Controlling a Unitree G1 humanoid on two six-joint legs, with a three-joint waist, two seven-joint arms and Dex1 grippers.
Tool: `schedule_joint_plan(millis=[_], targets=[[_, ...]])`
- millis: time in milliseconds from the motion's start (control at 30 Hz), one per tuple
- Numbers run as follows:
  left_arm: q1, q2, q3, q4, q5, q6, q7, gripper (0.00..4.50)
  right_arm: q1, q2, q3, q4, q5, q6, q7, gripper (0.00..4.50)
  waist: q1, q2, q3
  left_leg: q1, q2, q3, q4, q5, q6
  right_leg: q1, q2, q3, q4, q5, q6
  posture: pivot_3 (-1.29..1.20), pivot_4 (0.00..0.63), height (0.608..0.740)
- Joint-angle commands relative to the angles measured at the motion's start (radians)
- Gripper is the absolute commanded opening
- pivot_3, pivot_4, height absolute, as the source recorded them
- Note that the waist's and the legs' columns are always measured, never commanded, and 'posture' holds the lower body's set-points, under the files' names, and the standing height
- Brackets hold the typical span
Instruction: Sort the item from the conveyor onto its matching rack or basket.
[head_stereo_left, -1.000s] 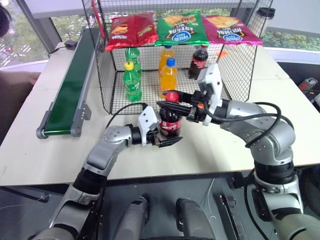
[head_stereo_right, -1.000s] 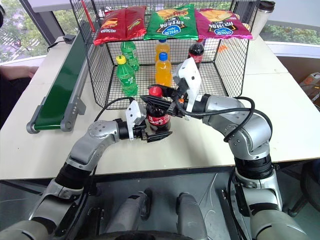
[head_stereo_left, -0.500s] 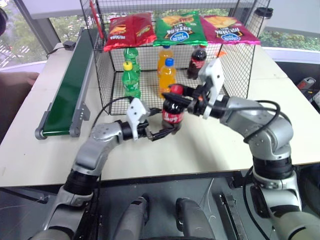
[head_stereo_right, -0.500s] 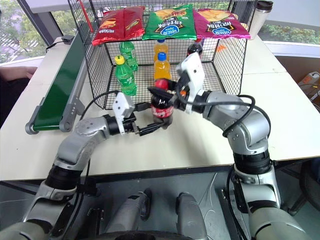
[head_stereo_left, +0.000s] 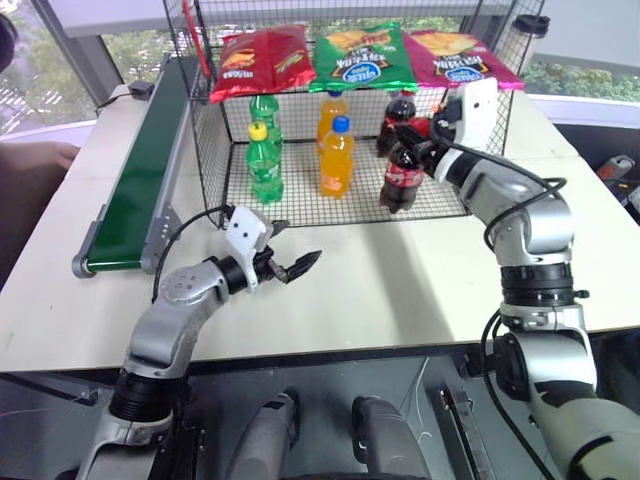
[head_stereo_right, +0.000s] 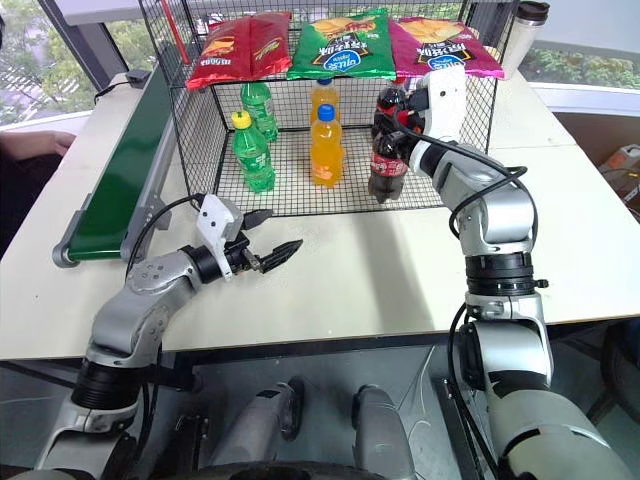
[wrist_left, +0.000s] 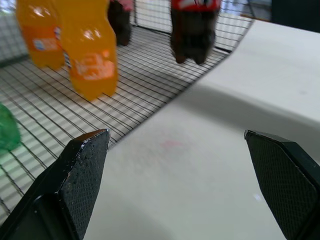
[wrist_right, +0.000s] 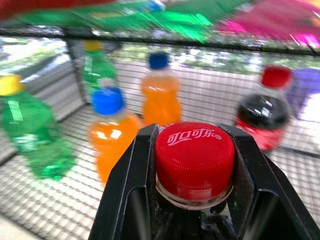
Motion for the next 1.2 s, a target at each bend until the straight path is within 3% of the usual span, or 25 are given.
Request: schedule_joint_plan(millis=[33, 600, 867, 1100, 1200], targets=[[0.01, -0.031, -0.008, -0.036, 0.02, -0.037, 0.046, 4.48, -0.07, 0.011, -0.03, 0.051, -0.044, -0.123, -0.02, 1.16, 0.0, 0.0, 0.0, 0.0, 0.0, 0.0, 0.0, 0.0, 0.0, 0.0, 0.0, 0.0, 0.0, 0.0, 0.0, 0.0, 0.15, 0.738], [0.002, -0.108, -0.039, -0.02, 0.045, -0.038, 0.101, 4.48, -0.236, 0.06, -0.046, 0.58, -0.142, -0.531, -0.007, 1.16, -0.003, 0.0, 0.0, 0.001, 0.0, 0.001, 0.0, 0.0, 0.0, 0.0, 0.001, 0.0, 0.002, 0.0, 0.0, 0.0, 0.15, 0.738], [0.005, -0.108, -0.042, -0.023, 0.047, -0.041, 0.111, 4.48, -0.281, 0.056, -0.056, 0.723, -0.161, -0.621, 0.009, 1.16, -0.004, 0.001, 0.0, 0.001, 0.0, 0.0, 0.0, 0.001, 0.0, 0.0, 0.001, 0.001, 0.002, 0.0, 0.0, 0.0, 0.15, 0.738], [0.009, -0.106, -0.044, -0.022, 0.049, -0.044, 0.112, 4.5, -0.28, 0.056, -0.058, 0.738, -0.176, -0.631, 0.018, 4.42, -0.005, 0.001, 0.0, 0.001, 0.0, 0.0, 0.0, 0.001, -0.001, 0.0, 0.002, 0.001, 0.003, 0.0, 0.0, 0.0, 0.15, 0.738], [0.007, -0.105, -0.042, -0.017, 0.049, -0.046, 0.109, 4.5, -0.272, 0.057, -0.053, 0.71, -0.176, -0.615, 0.03, 4.42, -0.005, 0.001, 0.0, 0.002, 0.0, 0.0, 0.0, 0.001, -0.001, 0.0, 0.002, 0.001, 0.003, 0.0, 0.0, 0.0, 0.15, 0.738]])
